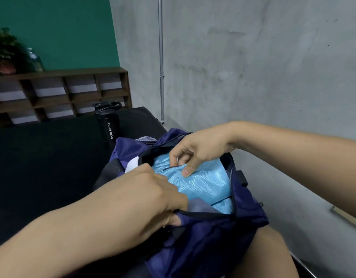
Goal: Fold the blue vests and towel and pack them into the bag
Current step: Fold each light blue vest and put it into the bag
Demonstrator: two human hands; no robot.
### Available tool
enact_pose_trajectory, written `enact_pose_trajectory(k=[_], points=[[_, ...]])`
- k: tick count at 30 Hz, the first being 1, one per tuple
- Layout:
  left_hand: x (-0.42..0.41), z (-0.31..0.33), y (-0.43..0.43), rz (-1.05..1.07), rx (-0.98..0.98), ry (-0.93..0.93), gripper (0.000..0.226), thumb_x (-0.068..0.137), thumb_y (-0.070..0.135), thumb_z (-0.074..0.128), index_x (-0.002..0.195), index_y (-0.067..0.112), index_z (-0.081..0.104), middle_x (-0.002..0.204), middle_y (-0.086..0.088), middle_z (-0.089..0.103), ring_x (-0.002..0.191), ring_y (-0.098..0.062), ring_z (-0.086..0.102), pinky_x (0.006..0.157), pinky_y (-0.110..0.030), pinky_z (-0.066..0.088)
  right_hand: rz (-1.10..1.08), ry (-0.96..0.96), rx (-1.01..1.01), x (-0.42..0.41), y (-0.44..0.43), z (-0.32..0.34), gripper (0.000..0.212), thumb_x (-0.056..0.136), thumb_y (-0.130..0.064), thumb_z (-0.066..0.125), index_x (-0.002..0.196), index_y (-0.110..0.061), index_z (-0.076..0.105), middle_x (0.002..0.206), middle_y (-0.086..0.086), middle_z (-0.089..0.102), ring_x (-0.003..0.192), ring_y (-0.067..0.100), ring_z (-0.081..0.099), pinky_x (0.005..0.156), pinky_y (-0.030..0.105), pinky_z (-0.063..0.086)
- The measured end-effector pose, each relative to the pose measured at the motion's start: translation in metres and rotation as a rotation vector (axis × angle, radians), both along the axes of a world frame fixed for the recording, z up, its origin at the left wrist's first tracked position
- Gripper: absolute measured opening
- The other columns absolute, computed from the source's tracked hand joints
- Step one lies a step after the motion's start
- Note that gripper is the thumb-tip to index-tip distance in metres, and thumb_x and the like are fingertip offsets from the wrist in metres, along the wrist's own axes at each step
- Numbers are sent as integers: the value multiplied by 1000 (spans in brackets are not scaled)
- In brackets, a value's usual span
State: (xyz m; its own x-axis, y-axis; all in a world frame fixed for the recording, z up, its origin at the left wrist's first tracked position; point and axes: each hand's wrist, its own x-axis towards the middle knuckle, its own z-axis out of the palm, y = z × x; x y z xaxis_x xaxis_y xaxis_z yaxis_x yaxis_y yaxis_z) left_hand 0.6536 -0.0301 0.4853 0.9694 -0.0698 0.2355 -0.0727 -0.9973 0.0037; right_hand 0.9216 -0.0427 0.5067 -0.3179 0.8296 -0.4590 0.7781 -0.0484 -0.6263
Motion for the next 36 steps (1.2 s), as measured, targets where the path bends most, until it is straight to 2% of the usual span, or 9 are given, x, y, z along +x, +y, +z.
enact_pose_trajectory(k=[5,10,13,15,18,21,25,31,36], points=[[-10,4,-3,-21,7,15,12,94,54,58,94,42,55,80,18,56,80,1,58,70,-32,52,-35,-114,107,2,3,9,17,97,-15,78,109,-20,69,83,1,62,75,12,52,80,30,41],[-9,7,-4,26,-46,86,17,96,62,52,100,46,55,85,24,54,83,9,49,83,-27,47,65,-45,-128,-14,-5,-10,16,98,-8,75,110,-17,69,78,-3,65,74,12,55,76,24,45],[-6,16,-9,124,-165,183,34,96,76,44,105,47,58,95,31,57,91,12,53,88,-26,48,101,-13,-232,-25,-13,-29,25,98,-5,74,122,-7,66,98,10,75,90,18,62,91,35,50],[2,18,-13,212,-222,256,42,98,79,35,109,45,58,102,27,58,97,7,55,88,-30,51,126,-114,-197,-30,-18,-35,20,96,-5,77,105,-22,72,103,4,76,96,13,63,99,35,50],[19,16,-15,300,-199,368,38,101,75,28,103,47,55,99,19,56,94,0,54,92,-36,51,173,-341,-72,-40,-24,-33,27,92,-8,78,82,-29,65,80,-11,64,76,7,56,76,24,47],[31,9,-14,384,-166,500,42,103,75,26,85,45,50,89,8,58,89,-16,56,90,-40,53,146,-467,61,-46,-33,-26,18,90,-21,81,99,-25,66,81,-14,65,69,1,56,64,17,44],[40,1,-13,431,-158,589,59,103,75,20,80,31,52,87,4,60,88,-21,55,88,-39,51,107,-634,157,-33,-48,-17,31,86,-36,87,103,-25,64,89,-9,66,75,6,57,61,26,42],[40,-18,-5,412,-48,550,63,106,71,13,92,31,59,109,1,66,109,-26,58,106,-45,42,84,-876,259,-18,-57,-31,35,82,-44,86,92,-27,58,100,-6,63,90,20,58,69,39,49],[19,-18,6,399,-18,278,75,98,75,2,109,39,67,107,16,58,109,-6,48,100,-36,36,53,-843,310,-21,-50,-8,35,82,-41,86,92,-29,55,100,-7,61,90,18,59,73,41,53]])
